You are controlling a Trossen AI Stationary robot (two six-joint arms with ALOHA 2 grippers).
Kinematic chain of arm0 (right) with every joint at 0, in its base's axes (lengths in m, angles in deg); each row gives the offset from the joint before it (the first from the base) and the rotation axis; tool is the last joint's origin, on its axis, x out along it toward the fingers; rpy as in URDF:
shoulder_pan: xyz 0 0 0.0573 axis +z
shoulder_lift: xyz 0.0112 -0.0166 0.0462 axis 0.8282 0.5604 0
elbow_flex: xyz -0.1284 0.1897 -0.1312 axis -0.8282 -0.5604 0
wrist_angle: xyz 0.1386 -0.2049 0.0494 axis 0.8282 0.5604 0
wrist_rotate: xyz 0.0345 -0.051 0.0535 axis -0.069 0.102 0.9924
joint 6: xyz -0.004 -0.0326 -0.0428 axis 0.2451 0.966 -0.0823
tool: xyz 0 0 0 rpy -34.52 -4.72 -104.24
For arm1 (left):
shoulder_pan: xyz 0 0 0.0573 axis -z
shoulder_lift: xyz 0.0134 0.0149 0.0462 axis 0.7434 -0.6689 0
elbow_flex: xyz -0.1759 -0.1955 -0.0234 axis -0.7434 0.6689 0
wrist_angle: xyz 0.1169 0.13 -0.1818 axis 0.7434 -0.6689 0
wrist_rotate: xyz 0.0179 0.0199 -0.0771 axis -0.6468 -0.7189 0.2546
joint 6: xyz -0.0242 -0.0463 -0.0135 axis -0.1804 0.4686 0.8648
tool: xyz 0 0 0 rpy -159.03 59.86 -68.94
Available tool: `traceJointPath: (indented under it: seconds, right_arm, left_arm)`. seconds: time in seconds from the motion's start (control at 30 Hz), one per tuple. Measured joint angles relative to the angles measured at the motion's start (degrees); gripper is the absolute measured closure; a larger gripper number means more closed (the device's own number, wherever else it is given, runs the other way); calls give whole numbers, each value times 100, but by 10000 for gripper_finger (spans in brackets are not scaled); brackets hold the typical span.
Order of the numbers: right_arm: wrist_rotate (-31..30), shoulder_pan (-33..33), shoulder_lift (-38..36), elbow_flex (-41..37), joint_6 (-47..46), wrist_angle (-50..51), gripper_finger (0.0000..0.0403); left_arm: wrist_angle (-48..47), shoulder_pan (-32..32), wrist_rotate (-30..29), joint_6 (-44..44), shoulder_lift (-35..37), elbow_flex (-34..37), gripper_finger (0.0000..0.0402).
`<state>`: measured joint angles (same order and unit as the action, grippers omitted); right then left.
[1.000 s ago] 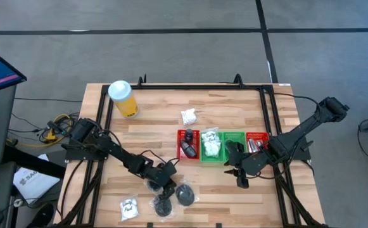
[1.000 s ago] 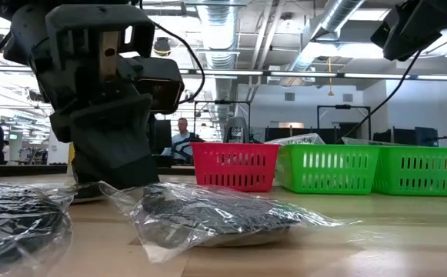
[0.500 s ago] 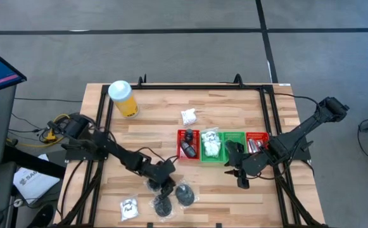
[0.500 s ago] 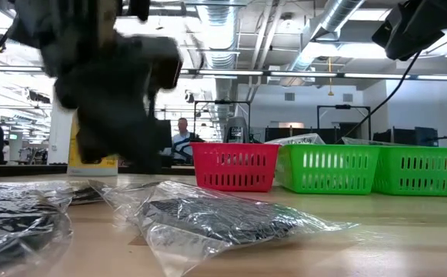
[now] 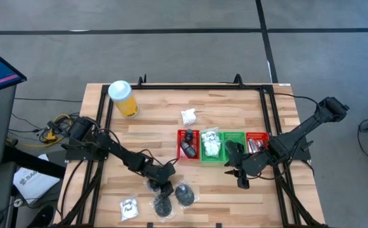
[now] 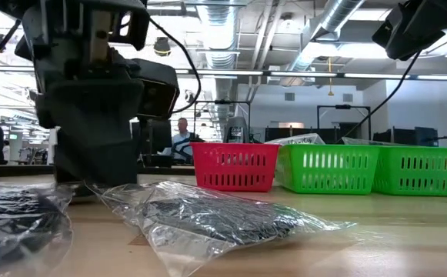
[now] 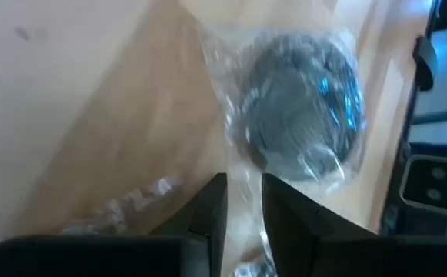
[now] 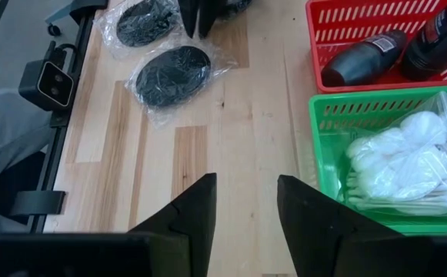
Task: Pick & Place Travel size toiletries
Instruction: Put the black hairbrush into the right green bin
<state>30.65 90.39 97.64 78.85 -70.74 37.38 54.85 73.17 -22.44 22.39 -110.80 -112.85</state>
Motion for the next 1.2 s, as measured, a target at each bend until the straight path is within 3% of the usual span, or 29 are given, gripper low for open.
traceJointPath:
  seconds: [0.1,0.37,0.6,0.97,1.2]
  right_arm:
    - [0,0,0,0,0,1,274]
    - [0,0,0,0,0,1,274]
    - [0,0,0,0,0,2,274]
    - [0,0,0,0,2,4,274]
    - [0,0,0,0,2,23,274]
  left_arm:
    - [-4,44,294,171,0,2,325]
    - [15,125,367,235,-14,4,330]
    - [22,127,338,57,-26,8,395]
    - [289,127,160,-182,76,8,401]
    - [506,127,-226,-700,702,1,401]
